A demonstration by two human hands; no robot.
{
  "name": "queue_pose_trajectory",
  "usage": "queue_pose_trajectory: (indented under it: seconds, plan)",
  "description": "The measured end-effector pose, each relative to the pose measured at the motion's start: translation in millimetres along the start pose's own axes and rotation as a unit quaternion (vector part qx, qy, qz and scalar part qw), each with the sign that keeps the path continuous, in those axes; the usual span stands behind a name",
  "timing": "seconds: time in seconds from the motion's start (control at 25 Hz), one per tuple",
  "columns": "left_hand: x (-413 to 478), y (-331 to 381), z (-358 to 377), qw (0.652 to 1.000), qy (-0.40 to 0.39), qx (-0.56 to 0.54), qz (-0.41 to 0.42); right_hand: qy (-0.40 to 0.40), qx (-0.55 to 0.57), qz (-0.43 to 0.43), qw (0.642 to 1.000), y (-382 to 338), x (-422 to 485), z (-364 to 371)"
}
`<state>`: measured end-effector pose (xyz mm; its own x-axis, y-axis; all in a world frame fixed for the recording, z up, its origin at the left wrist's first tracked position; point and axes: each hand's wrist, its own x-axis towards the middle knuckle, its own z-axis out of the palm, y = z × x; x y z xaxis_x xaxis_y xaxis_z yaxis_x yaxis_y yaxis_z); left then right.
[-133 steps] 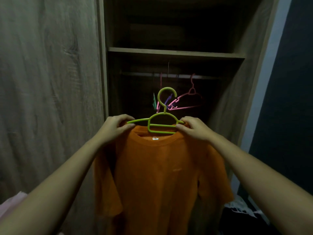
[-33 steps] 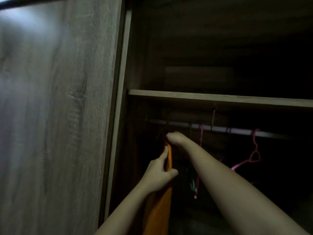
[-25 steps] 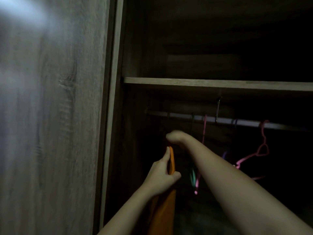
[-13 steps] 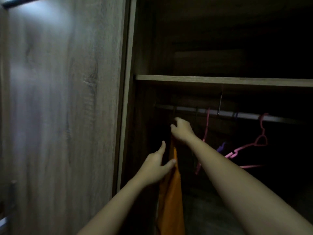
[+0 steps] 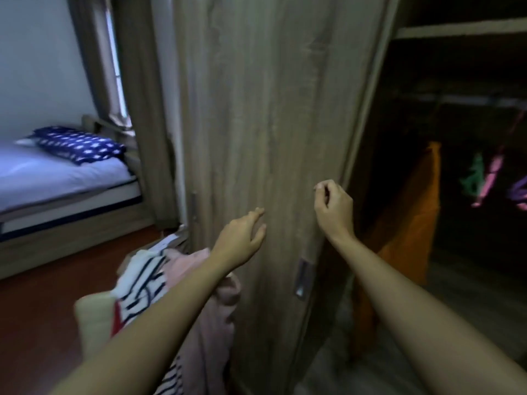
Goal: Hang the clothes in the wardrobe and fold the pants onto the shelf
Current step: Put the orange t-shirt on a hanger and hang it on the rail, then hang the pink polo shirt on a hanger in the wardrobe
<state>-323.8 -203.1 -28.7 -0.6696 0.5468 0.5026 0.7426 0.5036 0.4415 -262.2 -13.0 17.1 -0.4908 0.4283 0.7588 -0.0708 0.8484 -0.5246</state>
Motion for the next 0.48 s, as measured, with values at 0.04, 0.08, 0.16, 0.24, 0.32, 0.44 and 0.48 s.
queue_pose_trajectory:
  seconds: [0.04, 0.08, 0.16, 0.24, 0.32, 0.44, 0.48]
  plan:
    - [-20, -27, -6, 0.999, -0.02, 0.033, -0.019, -0.026, 0.007, -0.002, 1.0, -11, -15, 21]
    - [-40, -53, -12, 0.997, -0.036, 0.056, -0.036, -0.051, 0.014, -0.003, 0.999, -23, -29, 41]
    - [-78, -104, -23, 0.992, -0.063, 0.089, -0.068, -0.095, 0.03, -0.009, 0.995, -38, -55, 79]
    - [-109, -150, -33, 0.985, -0.07, 0.116, -0.108, -0.146, 0.041, -0.011, 0.988, -51, -76, 117]
    - [-129, -184, -37, 0.974, -0.079, 0.157, -0.145, -0.197, 0.038, -0.006, 0.98, -59, -91, 145]
    - [-153, -224, -34, 0.954, -0.137, 0.201, -0.177, -0.268, 0.02, -0.027, 0.963, -69, -106, 187]
    - [-159, -234, -30, 0.951, -0.151, 0.197, -0.183, -0.292, 0.01, -0.018, 0.956, -69, -109, 201]
